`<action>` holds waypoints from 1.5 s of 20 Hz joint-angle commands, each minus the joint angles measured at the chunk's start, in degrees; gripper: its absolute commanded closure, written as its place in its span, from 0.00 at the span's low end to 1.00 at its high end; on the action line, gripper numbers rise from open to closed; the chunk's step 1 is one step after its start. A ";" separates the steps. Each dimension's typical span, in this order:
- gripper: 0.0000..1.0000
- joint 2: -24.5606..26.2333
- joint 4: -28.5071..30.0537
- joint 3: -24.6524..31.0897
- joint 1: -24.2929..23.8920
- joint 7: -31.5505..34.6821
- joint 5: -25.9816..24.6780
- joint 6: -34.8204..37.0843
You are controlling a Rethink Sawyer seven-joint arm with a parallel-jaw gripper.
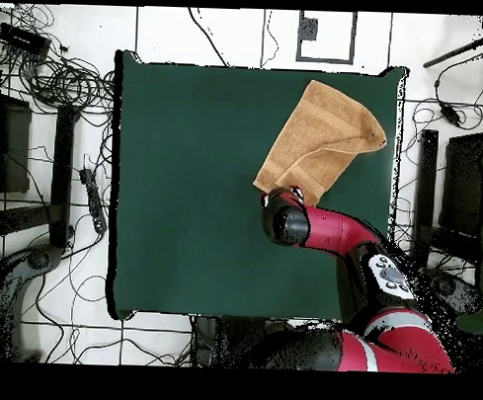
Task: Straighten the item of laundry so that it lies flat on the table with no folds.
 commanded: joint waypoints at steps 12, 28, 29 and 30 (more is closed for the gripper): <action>1.00 12.88 -1.66 1.40 0.38 14.63 3.30 -7.43; 1.00 12.78 -2.30 0.68 1.08 13.74 3.88 -7.43; 1.00 12.77 -2.25 0.71 0.99 13.92 4.07 -7.42; 1.00 12.74 -1.99 0.64 0.94 14.15 4.11 -7.71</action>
